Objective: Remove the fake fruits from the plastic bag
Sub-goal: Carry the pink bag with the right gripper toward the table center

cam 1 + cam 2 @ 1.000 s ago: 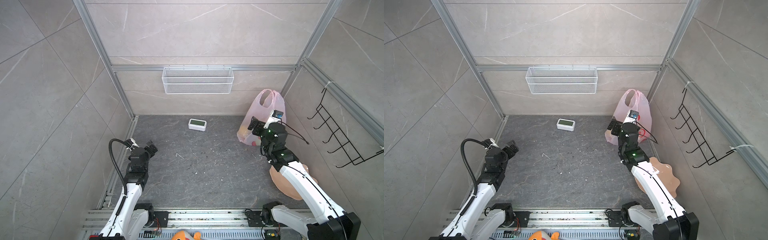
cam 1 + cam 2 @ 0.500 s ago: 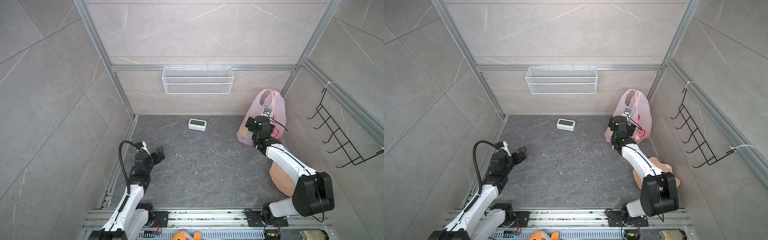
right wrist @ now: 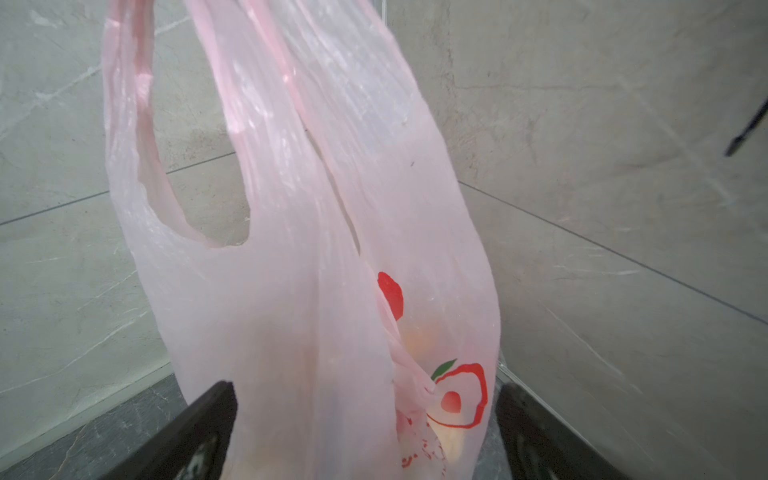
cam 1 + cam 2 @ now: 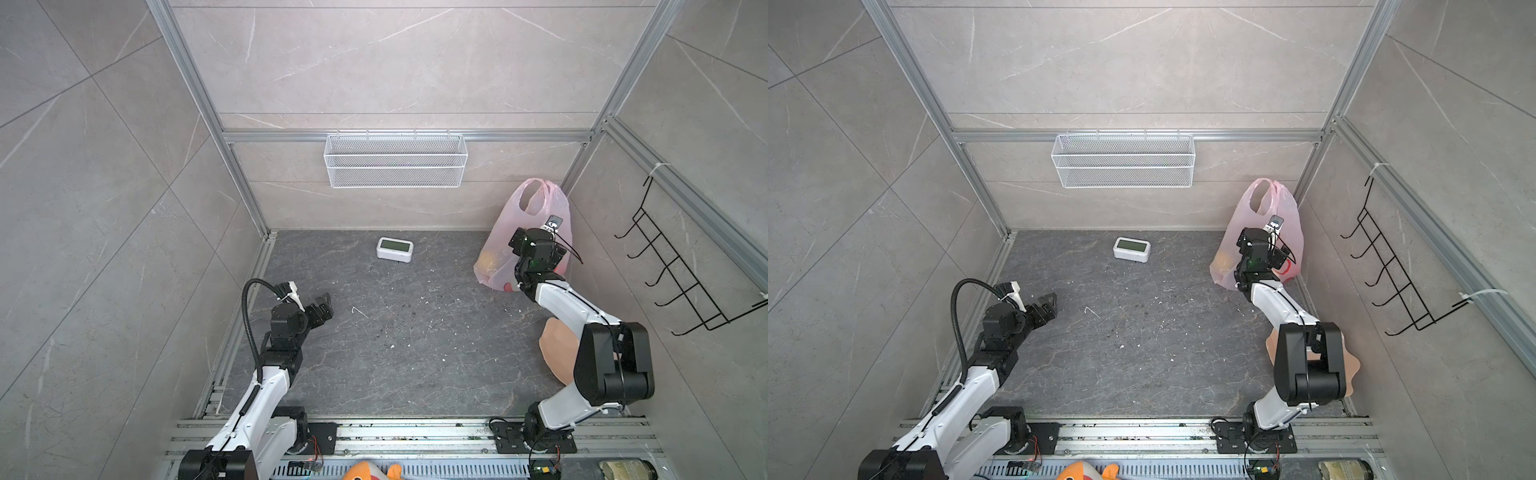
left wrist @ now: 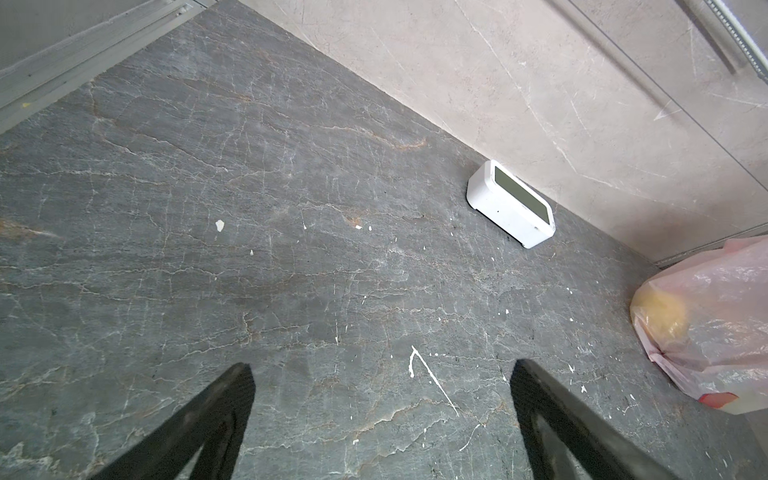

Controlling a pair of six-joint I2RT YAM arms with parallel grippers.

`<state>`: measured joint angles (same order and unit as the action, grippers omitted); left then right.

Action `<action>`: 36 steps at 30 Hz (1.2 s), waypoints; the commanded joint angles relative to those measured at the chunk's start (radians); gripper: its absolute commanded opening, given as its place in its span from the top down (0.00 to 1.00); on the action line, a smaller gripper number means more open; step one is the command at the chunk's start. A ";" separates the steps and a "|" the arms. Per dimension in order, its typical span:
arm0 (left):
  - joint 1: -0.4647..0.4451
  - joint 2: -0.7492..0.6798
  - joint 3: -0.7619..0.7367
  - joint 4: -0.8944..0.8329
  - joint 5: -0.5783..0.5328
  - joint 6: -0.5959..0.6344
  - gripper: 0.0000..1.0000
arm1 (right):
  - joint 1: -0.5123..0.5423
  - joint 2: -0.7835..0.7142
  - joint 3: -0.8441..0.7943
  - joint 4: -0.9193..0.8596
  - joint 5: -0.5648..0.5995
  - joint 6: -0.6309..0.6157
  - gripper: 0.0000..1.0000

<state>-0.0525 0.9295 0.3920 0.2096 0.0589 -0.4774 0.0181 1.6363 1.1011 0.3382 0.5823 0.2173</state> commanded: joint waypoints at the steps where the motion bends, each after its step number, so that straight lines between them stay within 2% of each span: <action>1: -0.003 0.016 0.005 0.057 0.018 0.034 0.00 | -0.018 0.064 0.068 0.043 -0.047 0.025 0.00; 7: -0.003 0.037 0.004 0.066 0.015 0.040 0.00 | -0.049 0.127 0.106 0.079 -0.070 0.036 0.05; 10: -0.004 0.046 0.005 0.069 0.015 0.043 0.00 | -0.064 0.157 0.128 0.076 -0.102 0.040 0.17; 15: -0.004 0.056 0.007 0.074 0.011 0.047 0.00 | -0.068 0.174 0.140 0.072 -0.168 0.024 0.59; 20: -0.004 0.067 0.008 0.077 0.005 0.046 0.00 | -0.062 0.119 0.097 0.066 -0.251 0.058 0.98; 25: -0.004 0.062 0.007 0.071 -0.001 0.044 0.00 | 0.002 0.039 0.046 0.049 -0.272 0.044 1.00; 36: -0.005 0.063 0.011 0.067 -0.003 0.030 0.00 | 0.267 -0.155 -0.099 -0.082 -0.205 0.025 1.00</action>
<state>-0.0525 0.9962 0.3920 0.2398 0.0586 -0.4629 0.2329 1.5375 1.0306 0.3210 0.3538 0.2466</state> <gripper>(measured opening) 0.997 0.046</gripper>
